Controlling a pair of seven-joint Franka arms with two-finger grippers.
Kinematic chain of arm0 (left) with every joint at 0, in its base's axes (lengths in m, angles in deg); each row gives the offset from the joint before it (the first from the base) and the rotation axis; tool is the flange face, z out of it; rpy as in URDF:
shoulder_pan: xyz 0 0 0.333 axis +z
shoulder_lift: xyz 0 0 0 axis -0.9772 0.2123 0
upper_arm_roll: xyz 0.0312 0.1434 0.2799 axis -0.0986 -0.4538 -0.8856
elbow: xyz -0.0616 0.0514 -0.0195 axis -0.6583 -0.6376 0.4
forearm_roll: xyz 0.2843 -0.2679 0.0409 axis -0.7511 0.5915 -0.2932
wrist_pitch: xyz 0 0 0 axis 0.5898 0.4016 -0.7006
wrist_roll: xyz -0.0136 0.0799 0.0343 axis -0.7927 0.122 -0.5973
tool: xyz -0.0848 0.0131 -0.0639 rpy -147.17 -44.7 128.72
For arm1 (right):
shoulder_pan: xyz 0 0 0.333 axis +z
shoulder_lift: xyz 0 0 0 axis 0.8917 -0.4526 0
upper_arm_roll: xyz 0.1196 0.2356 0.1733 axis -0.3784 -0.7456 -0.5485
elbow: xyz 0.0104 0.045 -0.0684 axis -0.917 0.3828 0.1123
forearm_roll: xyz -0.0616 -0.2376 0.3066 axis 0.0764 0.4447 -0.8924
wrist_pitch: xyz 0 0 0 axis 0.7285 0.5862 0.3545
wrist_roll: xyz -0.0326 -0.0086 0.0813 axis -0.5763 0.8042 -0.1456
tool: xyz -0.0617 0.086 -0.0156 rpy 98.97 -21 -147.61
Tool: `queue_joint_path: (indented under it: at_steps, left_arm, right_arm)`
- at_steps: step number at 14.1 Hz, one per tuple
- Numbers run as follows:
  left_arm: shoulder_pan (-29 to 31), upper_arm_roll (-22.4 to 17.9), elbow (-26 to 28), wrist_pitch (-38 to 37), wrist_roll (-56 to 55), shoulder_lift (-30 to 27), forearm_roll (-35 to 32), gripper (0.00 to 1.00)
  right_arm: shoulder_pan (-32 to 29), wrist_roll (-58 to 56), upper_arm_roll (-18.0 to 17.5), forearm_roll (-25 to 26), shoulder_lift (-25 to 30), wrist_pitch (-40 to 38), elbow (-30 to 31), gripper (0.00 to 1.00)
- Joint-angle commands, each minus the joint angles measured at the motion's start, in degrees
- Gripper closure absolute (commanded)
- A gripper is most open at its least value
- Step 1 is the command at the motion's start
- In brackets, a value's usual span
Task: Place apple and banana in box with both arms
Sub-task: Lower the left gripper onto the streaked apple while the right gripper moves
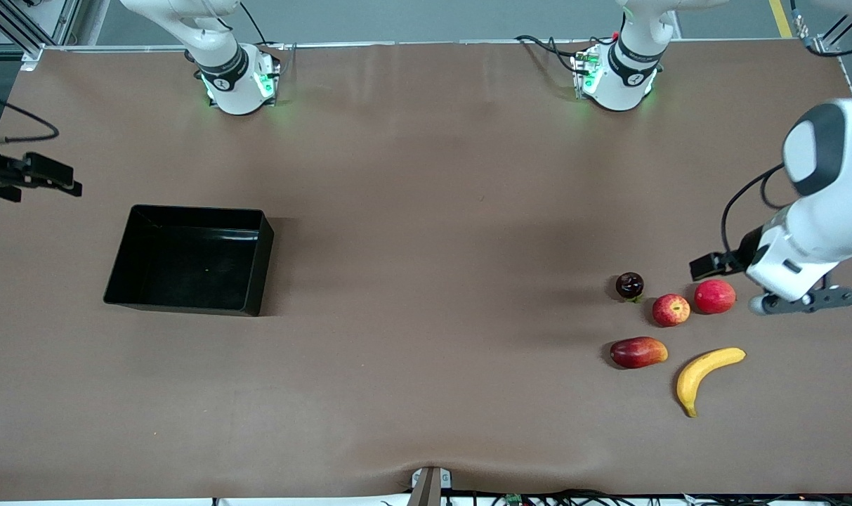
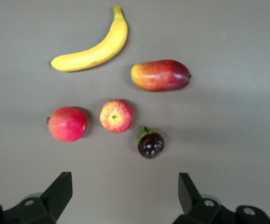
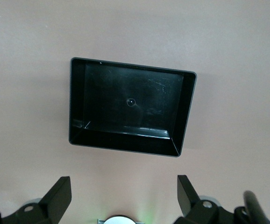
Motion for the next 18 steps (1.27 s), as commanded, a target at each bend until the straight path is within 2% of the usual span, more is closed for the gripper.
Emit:
queue_joint_path:
  at_steps: [1,3,7,9,13,18]
  left_arm:
    - [0.36,0.14,4.07,7.53,-1.35,2.06,-0.78,0.0]
    - [0.36,0.05,5.04,12.54,-1.18,4.87,-0.87,0.0]
    - [0.36,0.23,5.05,20.55,-0.57,10.41,-5.97,0.0]
    - [0.45,0.23,5.4,21.53,-0.3,12.0,-6.06,0.0]
    - [0.45,0.14,5.93,21.88,-0.21,13.76,-8.24,0.0]
    - [1.33,0.23,6.45,21.88,-0.21,15.17,-9.57,0.0]
  right_arm:
    - [-2.44,-0.79,-0.55,1.39,-5.61,0.5,-0.73,0.0]
    - [-4.98,-0.7,-0.55,1.22,-8.52,2.43,-0.47,0.0]
    - [-8.25,-0.79,-0.55,1.13,-13.27,6.83,1.47,0.0]
    - [-9.21,-0.79,-0.55,1.22,-13.89,7.18,2.69,0.0]
    - [-12.2,-7.45,-0.55,1.22,-14.16,19.9,12.35,0.0]
    - [-12.38,-7.82,-0.55,1.22,-14.33,29.22,19.82,0.0]
